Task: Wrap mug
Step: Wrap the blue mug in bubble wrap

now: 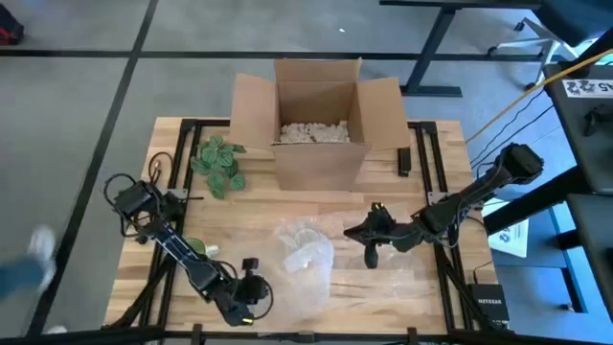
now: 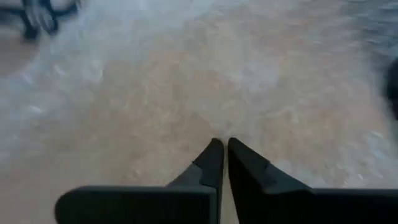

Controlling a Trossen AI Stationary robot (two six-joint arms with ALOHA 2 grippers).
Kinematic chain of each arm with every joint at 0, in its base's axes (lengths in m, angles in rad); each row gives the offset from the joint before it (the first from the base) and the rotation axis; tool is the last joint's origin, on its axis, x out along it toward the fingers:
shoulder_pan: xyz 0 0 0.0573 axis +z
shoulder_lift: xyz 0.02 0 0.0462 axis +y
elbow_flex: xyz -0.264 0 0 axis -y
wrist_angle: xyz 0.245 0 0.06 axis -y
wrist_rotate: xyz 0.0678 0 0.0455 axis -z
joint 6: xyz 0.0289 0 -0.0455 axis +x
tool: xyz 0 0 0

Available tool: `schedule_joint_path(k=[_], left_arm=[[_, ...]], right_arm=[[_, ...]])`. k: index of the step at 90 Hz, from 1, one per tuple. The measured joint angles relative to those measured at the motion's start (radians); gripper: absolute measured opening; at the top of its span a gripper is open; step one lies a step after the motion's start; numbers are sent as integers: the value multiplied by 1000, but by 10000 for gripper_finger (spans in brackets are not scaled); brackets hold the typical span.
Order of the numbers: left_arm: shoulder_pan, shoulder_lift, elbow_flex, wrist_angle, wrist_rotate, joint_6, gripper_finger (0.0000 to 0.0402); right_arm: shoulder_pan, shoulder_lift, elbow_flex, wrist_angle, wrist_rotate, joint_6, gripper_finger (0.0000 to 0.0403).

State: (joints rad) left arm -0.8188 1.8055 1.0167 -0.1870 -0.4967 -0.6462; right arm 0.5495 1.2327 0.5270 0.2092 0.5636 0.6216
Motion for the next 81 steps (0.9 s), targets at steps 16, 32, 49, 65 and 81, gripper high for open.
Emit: schedule_joint_path(k=[16, 32, 49, 65, 81], left_arm=[[-7, -96, 33, -90, 2, 0, 0], [-7, -163, 34, -123, 3, -1, 0], [-8, -170, 34, -134, 3, -2, 0], [1, -170, 34, -126, 4, -54, 10], [17, -170, 34, -115, 50, -65, 38]], right_arm=[[0, 0, 0, -2, 0, -2, 0], [0, 0, 0, -1, -8, -2, 0], [0, 0, 0, -1, -15, -2, 0], [0, 0, 0, -1, -16, -2, 0], [0, 0, 0, -1, -16, -3, 0]])
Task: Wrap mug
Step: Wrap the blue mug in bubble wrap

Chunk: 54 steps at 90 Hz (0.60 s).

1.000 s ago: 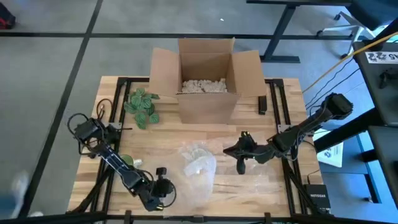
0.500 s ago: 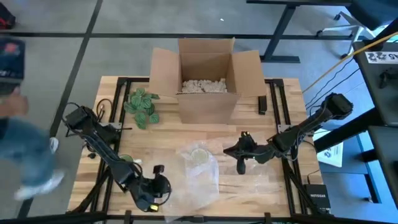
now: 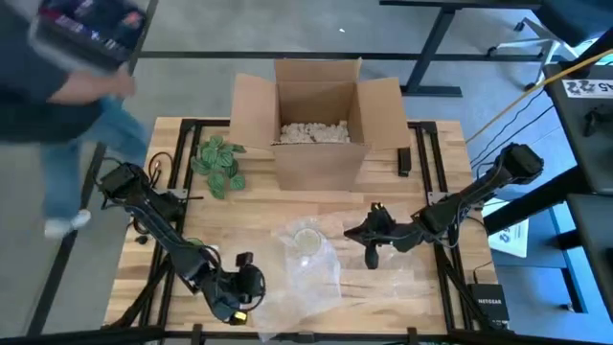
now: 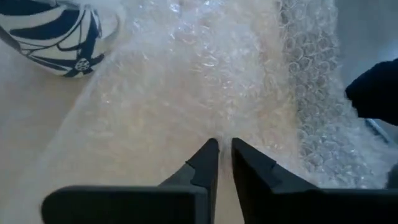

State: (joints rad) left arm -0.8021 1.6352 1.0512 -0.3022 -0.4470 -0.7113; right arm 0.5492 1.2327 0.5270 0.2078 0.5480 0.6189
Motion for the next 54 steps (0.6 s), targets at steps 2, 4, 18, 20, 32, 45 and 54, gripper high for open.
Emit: schedule_joint_path(k=[2, 4, 18, 20, 32, 45, 54], left_arm=[[0, 0, 0, 1, 1, 0, 42], [1, 0, 0, 1, 1, -1, 46], [5, 0, 0, -1, 3, -21, 71], [5, 0, 0, -1, 3, -21, 74], [5, 0, 0, -2, 3, -19, 81], [8, 0, 0, -6, 3, 4, 75], [23, 0, 0, -24, 3, 12, 43]], right_arm=[[0, 0, 0, 0, 0, 0, 0], [0, 0, 0, 0, 0, 0, 0], [0, 0, 0, 0, 0, 0, 0], [0, 0, 0, 0, 0, 0, 0], [0, 0, 0, 0, 0, -1, 0], [0, 0, 0, 0, 0, -1, 0], [0, 0, 0, 0, 0, -1, 0]])
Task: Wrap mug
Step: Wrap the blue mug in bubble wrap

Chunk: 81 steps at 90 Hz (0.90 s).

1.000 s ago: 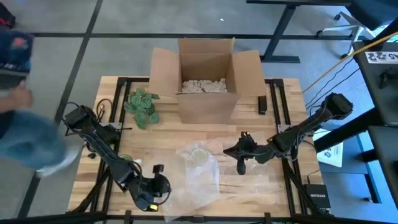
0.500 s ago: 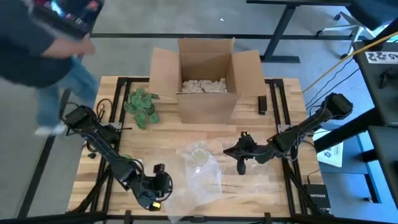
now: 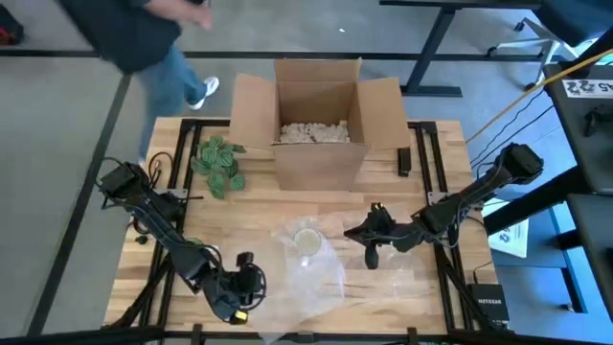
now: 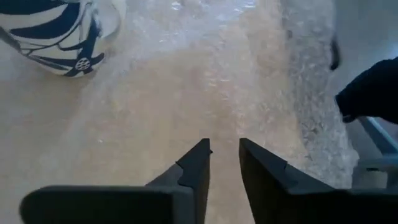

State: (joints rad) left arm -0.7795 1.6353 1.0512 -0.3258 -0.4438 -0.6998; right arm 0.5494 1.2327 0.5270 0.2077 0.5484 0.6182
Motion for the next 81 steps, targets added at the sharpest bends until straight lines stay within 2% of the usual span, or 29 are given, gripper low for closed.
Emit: schedule_joint_path(k=[6, 12, 44, 49, 62, 81], left_arm=[[12, 0, 0, -2, 0, 25, 14], [27, 0, 0, 0, -1, 48, 5], [92, -95, 34, -3, -44, 202, 0], [101, -111, 34, -4, -18, 183, 0], [88, -124, 34, 2, 136, 93, 0], [-18, -35, 34, 51, 154, 11, 0]], right_arm=[[0, 0, 0, 0, 0, 0, 0], [0, 0, 0, 0, 0, 0, 0], [0, 0, 0, 0, -8, 0, 0], [0, 0, 0, 0, -10, 0, 0], [0, 0, 0, -1, -18, 0, 0], [0, 0, 0, -1, -18, -16, 0]])
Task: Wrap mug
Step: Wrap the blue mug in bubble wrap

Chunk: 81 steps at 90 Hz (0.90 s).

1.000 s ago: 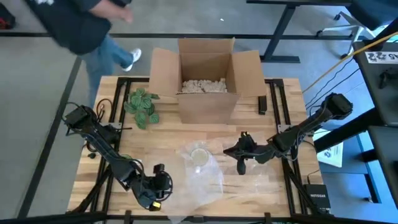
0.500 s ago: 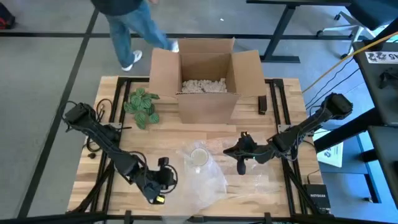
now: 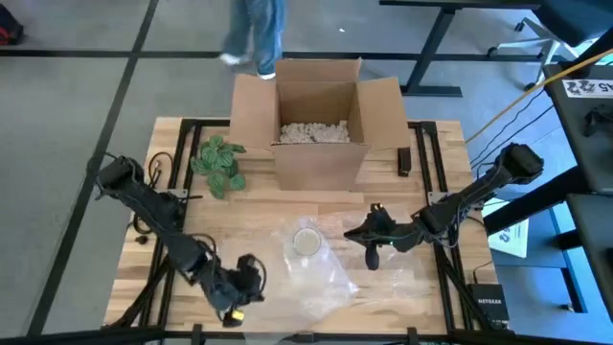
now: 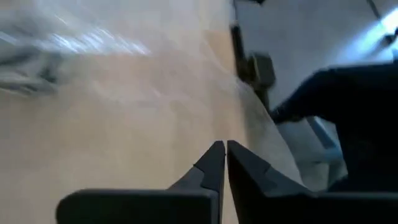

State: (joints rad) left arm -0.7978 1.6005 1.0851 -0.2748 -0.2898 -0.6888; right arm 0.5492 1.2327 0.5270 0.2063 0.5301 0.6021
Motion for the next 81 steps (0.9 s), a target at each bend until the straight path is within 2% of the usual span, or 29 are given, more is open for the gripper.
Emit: schedule_joint_path(k=[15, 27, 41, 60, 81], left_arm=[[-51, 95, 0, 150, 2, -11, 3], [-59, 131, 0, 273, 2, -19, 28], [-49, 138, 0, 242, 0, -97, 72], [-45, 174, 0, 234, -1, -194, 128], [-69, 261, -1, 335, 2, -198, 151]], right_arm=[[0, 0, 0, 1, 0, -1, 0], [0, 0, 0, 3, -32, 0, 0], [1, 0, 0, 9, -78, 2, 0], [1, 0, 0, 9, -86, 2, 0], [1, 0, 0, -1, -106, 2, 0]])
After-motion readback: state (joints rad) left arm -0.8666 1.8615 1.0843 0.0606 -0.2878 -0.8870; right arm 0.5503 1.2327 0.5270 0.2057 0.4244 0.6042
